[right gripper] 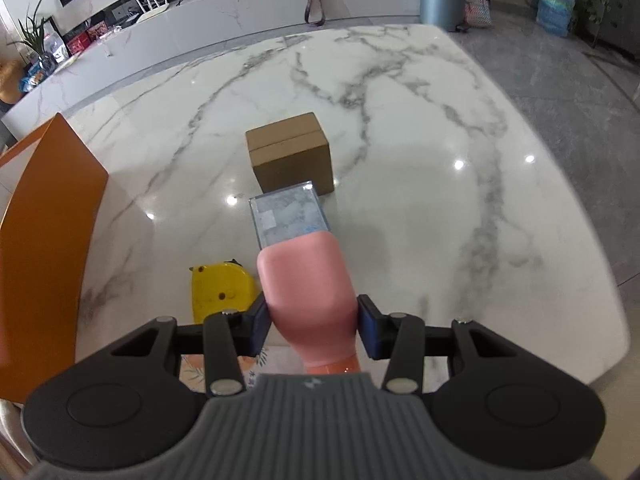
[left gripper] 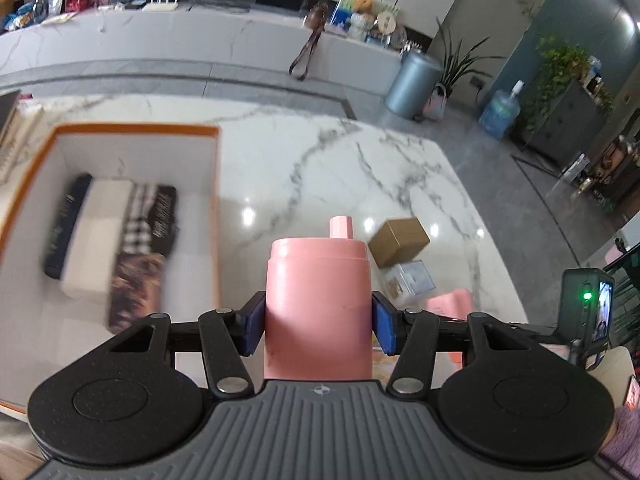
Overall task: Organize rigid objects
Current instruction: 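Carry the pink cup with the left gripper while the right carries the pink bottle to the box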
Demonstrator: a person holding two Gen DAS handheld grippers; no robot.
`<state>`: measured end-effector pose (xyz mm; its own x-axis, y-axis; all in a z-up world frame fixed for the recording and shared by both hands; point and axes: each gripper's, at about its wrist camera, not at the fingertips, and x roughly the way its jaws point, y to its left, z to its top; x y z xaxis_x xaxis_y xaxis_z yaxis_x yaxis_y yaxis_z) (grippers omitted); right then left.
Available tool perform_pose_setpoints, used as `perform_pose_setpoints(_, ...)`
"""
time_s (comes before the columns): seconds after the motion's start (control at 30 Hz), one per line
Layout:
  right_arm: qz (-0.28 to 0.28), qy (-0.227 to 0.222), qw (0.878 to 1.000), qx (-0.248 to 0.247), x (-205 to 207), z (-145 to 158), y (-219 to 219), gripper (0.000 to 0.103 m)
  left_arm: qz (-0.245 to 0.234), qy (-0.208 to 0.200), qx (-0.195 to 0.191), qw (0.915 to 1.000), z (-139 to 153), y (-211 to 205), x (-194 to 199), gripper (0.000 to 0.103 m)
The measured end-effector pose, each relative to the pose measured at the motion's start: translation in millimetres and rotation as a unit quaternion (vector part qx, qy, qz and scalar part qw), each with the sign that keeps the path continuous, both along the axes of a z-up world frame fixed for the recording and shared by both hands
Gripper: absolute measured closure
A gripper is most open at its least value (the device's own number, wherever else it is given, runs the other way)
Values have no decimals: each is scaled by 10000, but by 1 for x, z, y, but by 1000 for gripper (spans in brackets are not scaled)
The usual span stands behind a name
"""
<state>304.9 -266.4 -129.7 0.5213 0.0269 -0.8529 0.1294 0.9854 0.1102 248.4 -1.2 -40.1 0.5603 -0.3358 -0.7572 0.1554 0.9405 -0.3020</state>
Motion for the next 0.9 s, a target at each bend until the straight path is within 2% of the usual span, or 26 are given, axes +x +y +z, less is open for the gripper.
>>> perform_pose_setpoints(0.1, 18, -95, 9999, 123, -8, 17, 2, 57, -76, -148, 65, 9998, 8, 25, -2, 41)
perform_pose_setpoints(0.23, 353, -316, 9985, 262, -13, 50, 23, 57, 26, -256, 192, 9995, 11, 60, 1, 41)
perform_pose_setpoints(0.37, 1092, -529, 9919, 365, -3, 83, 67, 57, 180, -334, 246, 9990, 12, 93, 8, 41)
perform_pose_setpoints(0.47, 1739, -600, 9823, 344, 11, 102, 107, 57, 181, -351, 244, 9989, 10, 112, 18, 41)
perform_pose_setpoints(0.57, 2432, -623, 9679, 130, 26, 115, 152, 57, 118, -403, 291, 9987, 6, 125, 28, 41)
perform_pose_setpoints(0.73, 3425, -561, 9363, -531, 57, 122, 220, 57, 51, -382, 343, 9987, -8, 140, 49, 41)
perform_pose_setpoints(0.9, 4235, -321, 8930, -1489, 94, 103, 270, 57, 48, -306, 277, 9991, -25, 152, 65, 41)
